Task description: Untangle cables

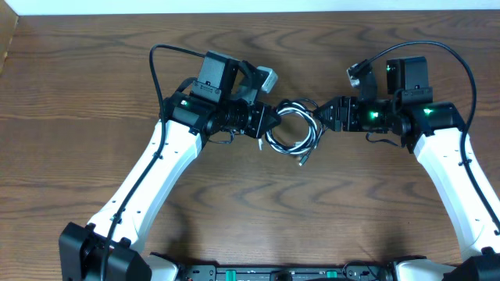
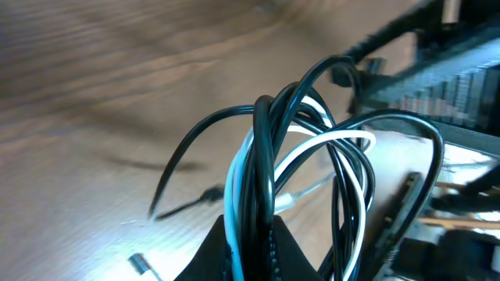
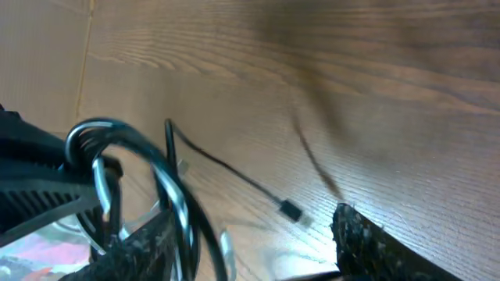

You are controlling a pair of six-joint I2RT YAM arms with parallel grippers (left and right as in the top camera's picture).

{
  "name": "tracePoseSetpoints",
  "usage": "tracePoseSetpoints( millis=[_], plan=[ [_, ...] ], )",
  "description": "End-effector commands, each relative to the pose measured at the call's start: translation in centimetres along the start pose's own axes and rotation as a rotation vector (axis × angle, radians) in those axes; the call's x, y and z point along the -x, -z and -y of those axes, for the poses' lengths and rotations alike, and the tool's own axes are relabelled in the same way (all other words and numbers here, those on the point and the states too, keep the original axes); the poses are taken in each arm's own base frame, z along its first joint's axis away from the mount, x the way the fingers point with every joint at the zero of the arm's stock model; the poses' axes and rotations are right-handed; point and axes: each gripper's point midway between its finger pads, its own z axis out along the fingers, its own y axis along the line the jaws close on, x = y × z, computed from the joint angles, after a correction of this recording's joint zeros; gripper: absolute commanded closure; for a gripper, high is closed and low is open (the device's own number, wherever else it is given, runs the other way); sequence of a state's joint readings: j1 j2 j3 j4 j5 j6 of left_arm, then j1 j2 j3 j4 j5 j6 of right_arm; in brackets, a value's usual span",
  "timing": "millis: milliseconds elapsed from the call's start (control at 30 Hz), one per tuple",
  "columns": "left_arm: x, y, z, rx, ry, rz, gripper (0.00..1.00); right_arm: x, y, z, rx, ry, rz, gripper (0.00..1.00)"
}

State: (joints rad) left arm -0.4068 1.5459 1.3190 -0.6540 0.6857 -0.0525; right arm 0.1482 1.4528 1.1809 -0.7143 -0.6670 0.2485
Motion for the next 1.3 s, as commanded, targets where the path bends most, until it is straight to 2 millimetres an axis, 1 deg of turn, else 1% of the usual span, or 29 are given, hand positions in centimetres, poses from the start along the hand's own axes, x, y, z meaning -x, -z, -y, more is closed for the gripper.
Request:
tracePoseSetpoints(
  millis=[0, 133, 300, 367, 500, 567, 600, 633, 700, 733, 867, 967, 1100, 1267],
  plan=[
    [0.1, 0.4, 2.3, -0.128, -0.001, -0.005, 0.93, -0.2, 0.1, -0.7, 0.028, 0.037, -0.003, 0.39],
    [0.3, 0.6, 3.5, -0.194, -0.012, 0.0, 0.92, 0.1, 0.1, -1.0, 0.04, 0.05, 0.007, 0.38],
    [1.2, 1.4, 6.2, -0.355, -0.061, 0.029, 0.92, 1.3, 0.3, -3.0, 0.14, 0.107, 0.046, 0.37],
    [1.5, 1.8, 7.1, -0.407, -0.077, 0.04, 0.93, 1.6, 0.3, -3.4, 0.156, 0.121, 0.058, 0.38],
    [2.6, 2.1, 7.3, -0.423, -0.036, 0.069, 0.93, 1.8, 0.1, -4.0, 0.166, 0.138, 0.066, 0.38],
    [3.0, 2.3, 7.2, -0.425, -0.02, 0.08, 0.93, 1.8, 0.0, -4.2, 0.17, 0.149, 0.07, 0.41],
    [3.2, 2.5, 7.2, -0.433, -0.016, 0.086, 0.93, 1.9, -0.1, -4.3, 0.167, 0.153, 0.071, 0.46],
    [3.6, 2.9, 7.2, -0.453, -0.027, 0.101, 0.92, 1.9, -0.3, -3.6, 0.125, 0.134, 0.075, 0.73],
    [4.2, 3.4, 6.9, -0.46, -0.021, 0.123, 0.93, 1.9, -0.6, -2.0, 0.027, 0.059, 0.078, 0.91],
    [4.7, 3.8, 6.5, -0.463, -0.001, 0.138, 0.93, 1.7, -0.8, -0.8, -0.038, 0.014, 0.077, 0.99],
    [6.2, 5.5, 6.1, -0.507, 0.025, 0.185, 0.93, 1.1, -1.2, 1.6, -0.161, -0.105, 0.065, 0.99],
    [7.0, 6.6, 5.8, -0.529, 0.031, 0.214, 0.93, 0.5, -1.1, 4.0, -0.286, -0.184, 0.066, 0.99],
    [7.4, 7.3, 4.4, -0.505, 0.061, 0.238, 0.92, -0.6, 0.3, 7.8, -0.5, -0.243, 0.068, 0.99],
    [7.9, 8.3, 2.7, -0.478, 0.084, 0.272, 0.92, -1.9, 2.7, 11.1, -0.682, -0.286, 0.056, 0.99]
  ],
)
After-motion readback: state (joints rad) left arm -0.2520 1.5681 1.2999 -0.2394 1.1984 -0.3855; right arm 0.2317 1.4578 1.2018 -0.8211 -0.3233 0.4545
